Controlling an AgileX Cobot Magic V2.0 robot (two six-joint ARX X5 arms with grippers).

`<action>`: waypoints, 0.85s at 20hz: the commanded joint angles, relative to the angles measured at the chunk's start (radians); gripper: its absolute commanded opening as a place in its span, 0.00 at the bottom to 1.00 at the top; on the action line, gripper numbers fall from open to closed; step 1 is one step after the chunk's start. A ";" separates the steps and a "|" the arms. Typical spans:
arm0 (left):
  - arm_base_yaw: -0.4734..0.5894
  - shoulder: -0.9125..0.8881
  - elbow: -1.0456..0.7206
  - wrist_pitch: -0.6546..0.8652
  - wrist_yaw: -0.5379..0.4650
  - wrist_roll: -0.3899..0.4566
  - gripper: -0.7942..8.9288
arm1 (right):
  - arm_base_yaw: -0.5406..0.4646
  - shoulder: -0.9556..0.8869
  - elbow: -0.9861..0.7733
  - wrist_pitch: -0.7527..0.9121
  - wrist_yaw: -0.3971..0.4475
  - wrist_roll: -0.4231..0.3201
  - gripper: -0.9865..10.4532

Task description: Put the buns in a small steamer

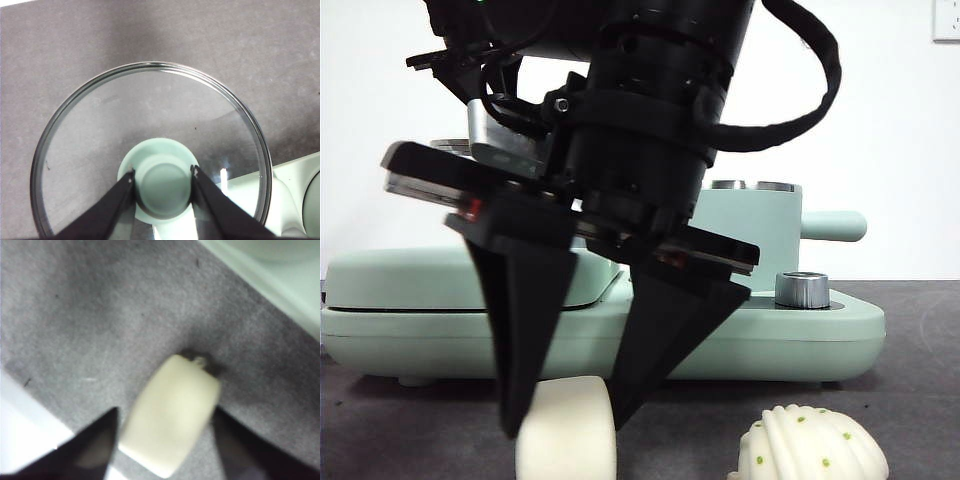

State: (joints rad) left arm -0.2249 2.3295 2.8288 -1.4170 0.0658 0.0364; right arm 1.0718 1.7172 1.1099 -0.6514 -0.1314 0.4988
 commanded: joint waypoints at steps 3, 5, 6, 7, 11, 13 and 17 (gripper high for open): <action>-0.002 0.011 0.013 -0.024 0.001 -0.004 0.10 | 0.011 0.017 0.018 0.002 0.032 0.006 0.17; -0.002 0.011 0.013 -0.024 0.001 -0.004 0.10 | 0.011 0.017 0.019 0.001 0.024 0.008 0.17; -0.002 0.011 0.013 -0.024 0.002 -0.004 0.10 | 0.008 0.014 0.029 -0.014 0.014 0.010 0.17; -0.001 0.011 0.013 -0.024 0.001 -0.004 0.10 | -0.001 0.014 0.056 -0.050 -0.003 0.009 0.17; 0.003 0.011 0.013 -0.024 0.001 -0.005 0.10 | -0.057 0.014 0.257 -0.265 -0.022 -0.074 0.17; 0.003 0.011 0.013 -0.025 0.001 -0.006 0.10 | -0.102 0.014 0.378 -0.378 -0.003 -0.126 0.17; 0.003 0.011 0.013 -0.024 0.001 -0.015 0.10 | -0.220 0.016 0.585 -0.482 0.060 -0.225 0.17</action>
State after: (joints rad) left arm -0.2203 2.3295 2.8288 -1.4170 0.0658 0.0322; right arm 0.8429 1.7172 1.6768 -1.1358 -0.0757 0.3153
